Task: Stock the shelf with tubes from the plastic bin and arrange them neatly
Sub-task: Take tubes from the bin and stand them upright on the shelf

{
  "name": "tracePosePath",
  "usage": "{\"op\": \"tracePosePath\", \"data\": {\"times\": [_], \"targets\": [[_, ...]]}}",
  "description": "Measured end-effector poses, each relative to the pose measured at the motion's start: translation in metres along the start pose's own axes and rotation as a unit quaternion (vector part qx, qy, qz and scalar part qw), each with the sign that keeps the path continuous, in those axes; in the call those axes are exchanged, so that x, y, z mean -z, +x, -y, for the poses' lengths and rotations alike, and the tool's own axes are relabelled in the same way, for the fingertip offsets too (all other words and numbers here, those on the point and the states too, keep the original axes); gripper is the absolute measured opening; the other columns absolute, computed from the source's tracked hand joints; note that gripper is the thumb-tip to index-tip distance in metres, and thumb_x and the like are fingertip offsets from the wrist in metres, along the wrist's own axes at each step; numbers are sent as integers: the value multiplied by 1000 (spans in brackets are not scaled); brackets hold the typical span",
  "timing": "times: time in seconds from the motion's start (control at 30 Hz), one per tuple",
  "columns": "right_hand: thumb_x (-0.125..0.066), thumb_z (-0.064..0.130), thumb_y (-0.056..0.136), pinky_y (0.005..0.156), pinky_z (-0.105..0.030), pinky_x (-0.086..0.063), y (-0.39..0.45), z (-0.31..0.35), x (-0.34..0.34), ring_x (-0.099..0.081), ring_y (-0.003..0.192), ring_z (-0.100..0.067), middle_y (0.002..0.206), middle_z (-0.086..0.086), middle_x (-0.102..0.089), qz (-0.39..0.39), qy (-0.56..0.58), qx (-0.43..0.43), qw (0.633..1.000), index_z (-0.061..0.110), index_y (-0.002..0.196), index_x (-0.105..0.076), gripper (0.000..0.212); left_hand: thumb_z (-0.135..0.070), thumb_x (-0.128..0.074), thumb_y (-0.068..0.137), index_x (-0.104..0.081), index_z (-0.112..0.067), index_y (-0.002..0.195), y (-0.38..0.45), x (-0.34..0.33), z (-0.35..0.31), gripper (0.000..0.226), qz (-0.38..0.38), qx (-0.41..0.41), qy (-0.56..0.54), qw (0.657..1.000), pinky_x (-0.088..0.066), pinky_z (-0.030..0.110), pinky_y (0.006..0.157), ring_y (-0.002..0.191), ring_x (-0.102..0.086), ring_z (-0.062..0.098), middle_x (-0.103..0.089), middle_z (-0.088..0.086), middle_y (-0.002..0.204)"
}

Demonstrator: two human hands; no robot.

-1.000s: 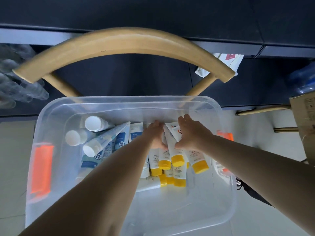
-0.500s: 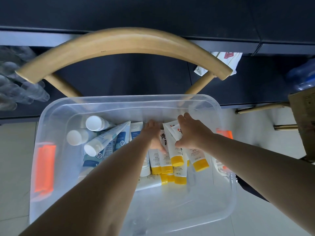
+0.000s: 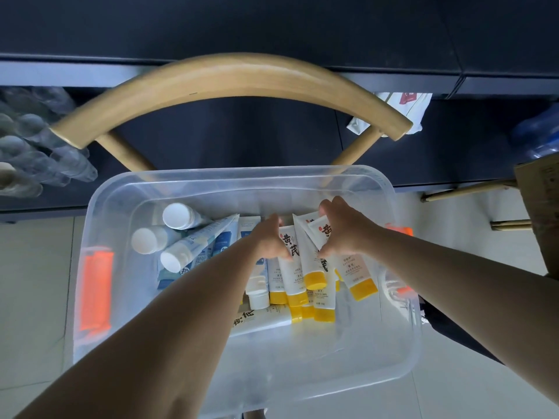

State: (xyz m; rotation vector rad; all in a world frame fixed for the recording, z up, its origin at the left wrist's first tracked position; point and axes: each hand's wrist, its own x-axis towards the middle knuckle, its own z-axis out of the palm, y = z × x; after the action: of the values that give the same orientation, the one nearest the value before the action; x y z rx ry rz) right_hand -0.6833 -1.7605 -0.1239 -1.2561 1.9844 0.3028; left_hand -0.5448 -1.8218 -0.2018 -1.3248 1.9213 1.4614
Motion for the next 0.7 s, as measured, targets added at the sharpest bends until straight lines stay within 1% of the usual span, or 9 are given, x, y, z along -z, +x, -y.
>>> {"op": "tracePosePath", "data": {"times": [0.1,0.2,0.27,0.3,0.4,0.43,0.5,0.6,0.7], "targets": [[-85,22,64,73,-29,-45,-4,1,9,-49,95,-21,116,-2,-38,18,33,-15,999,19,126,-38,78,-8,-76,73,-59,-7,111,-10,10,4,41,5,-14,-1,1000,-52,28,80,105,-62,24,-65,11,117],[-84,17,65,65,-25,-45,-12,-1,16,-52,89,-20,109,-1,-43,8,63,-20,998,19,118,-45,66,-5,-74,75,-65,-7,101,-24,21,8,28,1,-28,-23,999,-56,31,82,99,-66,23,-69,11,111],[-82,12,68,57,-22,-42,-17,-4,18,-53,84,-18,106,-3,-53,-11,81,-19,996,19,101,-48,47,-4,-74,74,-66,-8,98,-34,31,11,26,-6,-41,-26,999,-56,35,84,96,-67,23,-70,10,108],[-80,11,70,56,-20,-39,-21,-4,19,-53,84,-18,104,-3,-55,-21,80,-18,996,19,94,-48,41,-5,-75,74,-66,-9,98,-39,36,12,26,-9,-48,-25,999,-56,35,84,94,-67,22,-70,10,107],[-75,11,77,55,-17,-34,-33,-5,19,-53,87,-19,98,-1,-55,-58,76,-22,995,19,86,-49,29,-8,-75,75,-65,-10,104,-56,54,15,31,-30,-67,-7,997,-55,32,80,91,-65,20,-69,7,108],[-74,10,79,55,-18,-35,-39,-5,19,-54,87,-20,96,-2,-56,-69,74,-28,994,20,80,-49,27,-10,-75,75,-65,-10,104,-64,60,15,31,-44,-79,4,996,-52,30,78,90,-64,19,-69,7,108],[-73,10,79,58,-24,-37,-51,-5,20,-55,84,-20,90,-2,-58,-90,63,-36,993,25,69,-46,33,-12,-75,75,-66,-10,102,-81,73,15,29,-72,-99,15,992,-48,28,76,90,-63,20,-69,7,106],[-73,10,76,65,-26,-41,-79,2,31,-58,83,-21,84,1,-61,-128,70,-47,988,28,65,-46,35,-13,-74,75,-66,-11,99,-112,95,12,26,-99,-120,27,987,-44,25,72,86,-61,18,-68,6,104],[-73,9,75,65,-26,-43,-110,18,52,-60,85,-22,85,-1,-63,-162,84,-44,982,20,76,-55,22,-14,-74,75,-65,-10,103,-149,122,7,30,-121,-135,45,982,-41,24,76,93,-61,21,-67,6,106]]}}
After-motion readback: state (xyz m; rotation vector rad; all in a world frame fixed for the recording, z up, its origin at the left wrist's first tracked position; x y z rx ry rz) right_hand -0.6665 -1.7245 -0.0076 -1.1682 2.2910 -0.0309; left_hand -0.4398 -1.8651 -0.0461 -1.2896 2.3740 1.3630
